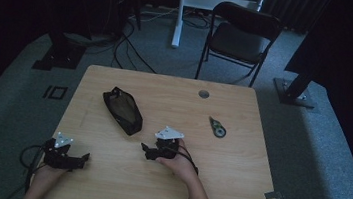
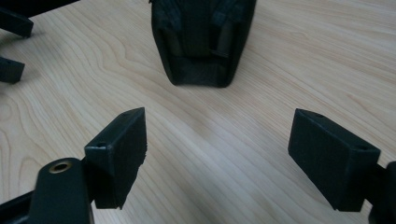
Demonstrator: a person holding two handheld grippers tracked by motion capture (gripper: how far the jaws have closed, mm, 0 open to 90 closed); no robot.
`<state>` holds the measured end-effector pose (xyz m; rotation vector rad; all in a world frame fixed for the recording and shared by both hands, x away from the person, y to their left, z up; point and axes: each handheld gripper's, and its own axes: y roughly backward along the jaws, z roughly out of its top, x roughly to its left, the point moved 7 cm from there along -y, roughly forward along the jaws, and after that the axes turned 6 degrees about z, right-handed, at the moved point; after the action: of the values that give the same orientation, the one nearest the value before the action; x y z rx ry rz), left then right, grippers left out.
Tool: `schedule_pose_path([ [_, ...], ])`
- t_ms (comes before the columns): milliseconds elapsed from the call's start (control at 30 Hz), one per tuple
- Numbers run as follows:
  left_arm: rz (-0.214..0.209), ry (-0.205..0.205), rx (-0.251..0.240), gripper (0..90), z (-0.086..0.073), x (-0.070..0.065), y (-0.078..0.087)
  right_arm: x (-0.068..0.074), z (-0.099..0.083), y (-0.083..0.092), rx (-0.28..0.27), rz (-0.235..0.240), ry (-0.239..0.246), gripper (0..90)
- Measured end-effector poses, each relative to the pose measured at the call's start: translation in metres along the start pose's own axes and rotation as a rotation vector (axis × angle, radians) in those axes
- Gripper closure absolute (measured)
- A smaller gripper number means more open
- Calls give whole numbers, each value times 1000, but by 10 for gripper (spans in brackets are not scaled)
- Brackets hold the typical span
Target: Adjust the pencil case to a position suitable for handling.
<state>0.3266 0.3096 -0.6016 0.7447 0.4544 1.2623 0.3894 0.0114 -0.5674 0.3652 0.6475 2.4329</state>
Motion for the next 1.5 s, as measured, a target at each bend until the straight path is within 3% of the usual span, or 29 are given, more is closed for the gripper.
schedule_pose_path([
  [500, -1, 0, -1, 1, 0, 0, 0, 9, 16, -31, -12, 19, -7, 208],
  [767, -1, 0, -1, 1, 0, 0, 0, 11, 23, -38, -36, 15, -8, 218],
  [833, -1, 0, -1, 1, 0, 0, 0, 11, 26, -39, -43, 6, 1, 248],
  [900, -1, 0, -1, 1, 0, 0, 0, 10, 29, -41, -40, -4, 3, 375],
  [1133, -2, 0, -1, 1, 0, 0, 0, 8, 32, -46, -5, -3, 16, 512],
  [1400, -2, 0, 0, 1, 0, 0, 0, 9, 36, -53, 5, -11, 24, 523],
  [1500, -2, 0, 0, 1, 0, 0, 0, 5, 37, -55, 25, -24, 13, 568],
])
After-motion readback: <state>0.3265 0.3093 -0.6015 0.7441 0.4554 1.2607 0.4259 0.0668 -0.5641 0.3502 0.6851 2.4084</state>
